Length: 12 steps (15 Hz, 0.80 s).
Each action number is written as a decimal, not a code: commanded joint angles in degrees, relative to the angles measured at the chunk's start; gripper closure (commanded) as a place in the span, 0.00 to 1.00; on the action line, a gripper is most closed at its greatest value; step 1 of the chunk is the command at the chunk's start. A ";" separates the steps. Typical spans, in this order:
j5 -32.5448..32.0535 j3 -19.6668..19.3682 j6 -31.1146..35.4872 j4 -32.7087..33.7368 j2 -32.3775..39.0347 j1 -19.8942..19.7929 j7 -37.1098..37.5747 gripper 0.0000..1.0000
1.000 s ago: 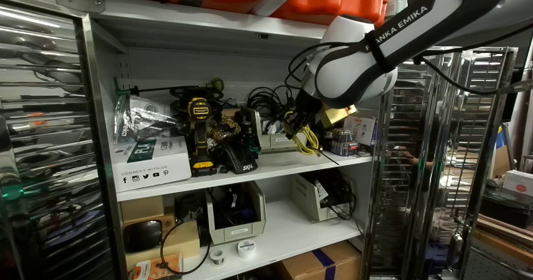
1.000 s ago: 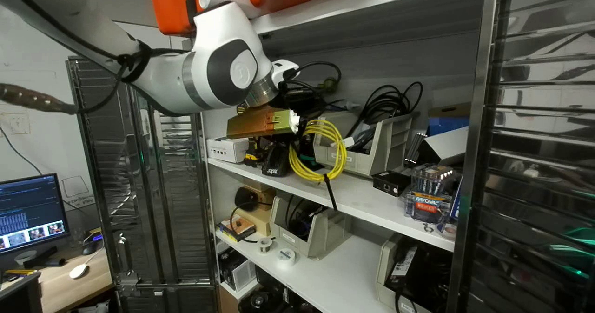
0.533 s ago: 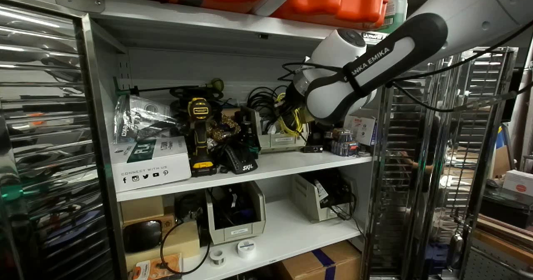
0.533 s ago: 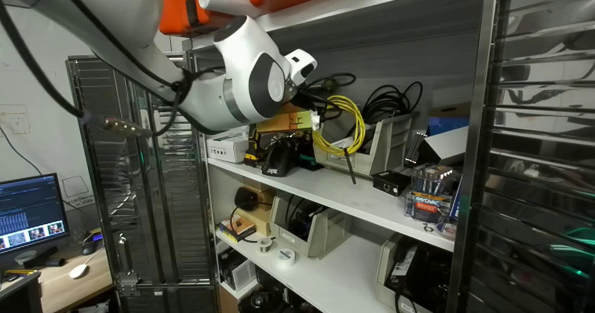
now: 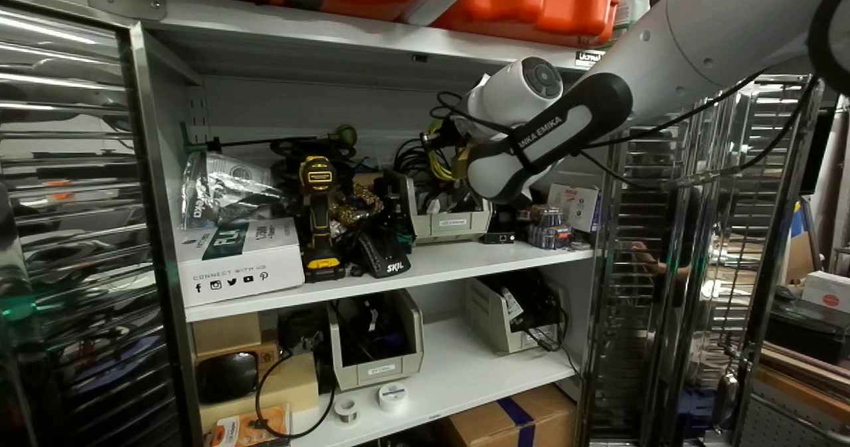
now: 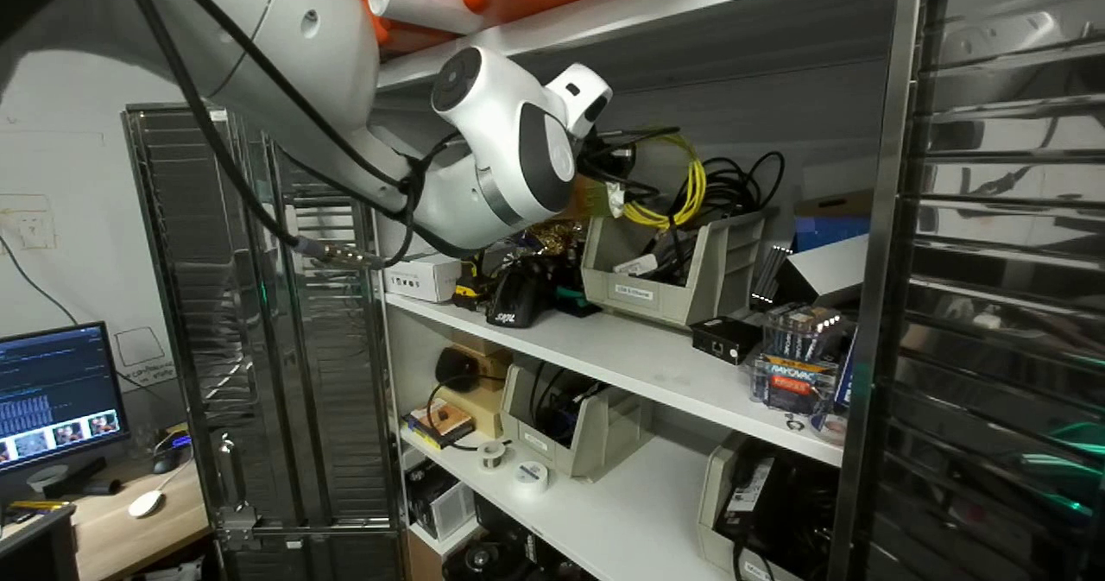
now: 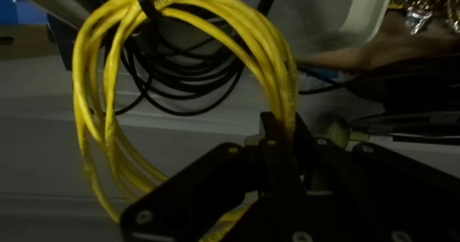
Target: Put the yellow cable inside the tool box on the first shelf
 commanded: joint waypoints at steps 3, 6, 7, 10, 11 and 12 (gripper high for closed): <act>7.03 -11.81 3.30 13.00 11.88 6.84 3.81 0.97; 10.02 -15.89 1.90 16.15 15.87 8.48 4.12 0.97; 10.89 -17.27 0.85 17.20 17.05 8.91 4.24 0.97; 11.43 -21.40 -4.57 19.47 19.68 10.32 3.94 0.93; 11.22 -22.25 -6.19 20.29 20.32 10.54 4.11 0.95; 10.73 -22.62 -8.41 20.97 20.55 10.71 4.00 0.95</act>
